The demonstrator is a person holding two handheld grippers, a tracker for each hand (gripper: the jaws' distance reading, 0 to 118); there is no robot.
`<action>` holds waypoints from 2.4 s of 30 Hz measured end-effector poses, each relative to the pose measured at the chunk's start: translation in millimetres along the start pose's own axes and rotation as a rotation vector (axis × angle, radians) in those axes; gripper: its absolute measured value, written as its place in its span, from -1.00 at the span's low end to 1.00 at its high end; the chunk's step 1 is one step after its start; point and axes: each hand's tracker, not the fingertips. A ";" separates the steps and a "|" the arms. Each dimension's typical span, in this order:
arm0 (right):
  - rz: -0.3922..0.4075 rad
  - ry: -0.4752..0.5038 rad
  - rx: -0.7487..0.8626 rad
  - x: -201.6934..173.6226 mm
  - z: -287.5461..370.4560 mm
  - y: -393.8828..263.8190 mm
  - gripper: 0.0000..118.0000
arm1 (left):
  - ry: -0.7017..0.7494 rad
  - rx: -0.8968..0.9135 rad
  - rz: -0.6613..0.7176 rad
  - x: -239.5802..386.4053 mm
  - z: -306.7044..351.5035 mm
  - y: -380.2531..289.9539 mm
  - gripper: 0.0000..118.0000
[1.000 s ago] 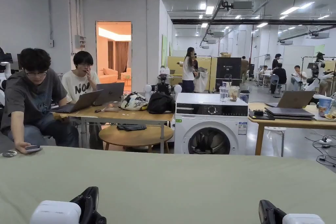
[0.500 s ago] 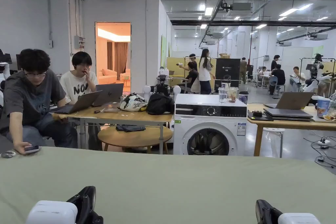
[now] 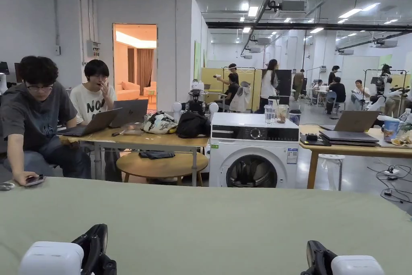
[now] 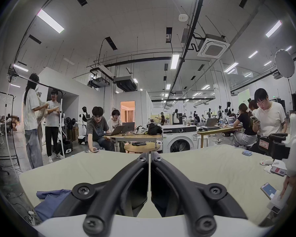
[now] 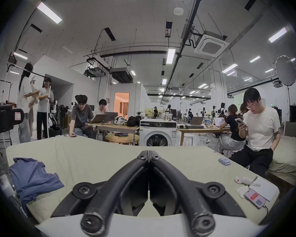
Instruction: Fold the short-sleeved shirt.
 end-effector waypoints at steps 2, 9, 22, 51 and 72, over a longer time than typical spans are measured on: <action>-0.004 0.000 0.002 0.0 0.0 -0.3 -1.00 | 0.002 0.000 0.003 -1.4 0.5 0.0 -1.00; -0.006 -0.003 -0.001 -1.3 -3.3 -10.2 -1.00 | 0.005 0.009 -0.002 -3.2 0.0 -5.5 -1.00; 0.010 0.091 0.017 -43.6 -12.3 -10.7 -1.00 | 0.089 -0.020 -0.031 -34.3 16.1 -11.2 -1.00; -0.003 0.371 -0.164 -118.3 -48.3 -65.6 -1.00 | 0.062 -0.922 0.311 -271.2 -89.1 -196.4 0.12; -0.157 0.288 -0.215 -56.0 -47.1 -65.3 -1.00 | 0.252 -0.711 0.473 -308.1 -92.7 -115.7 -1.00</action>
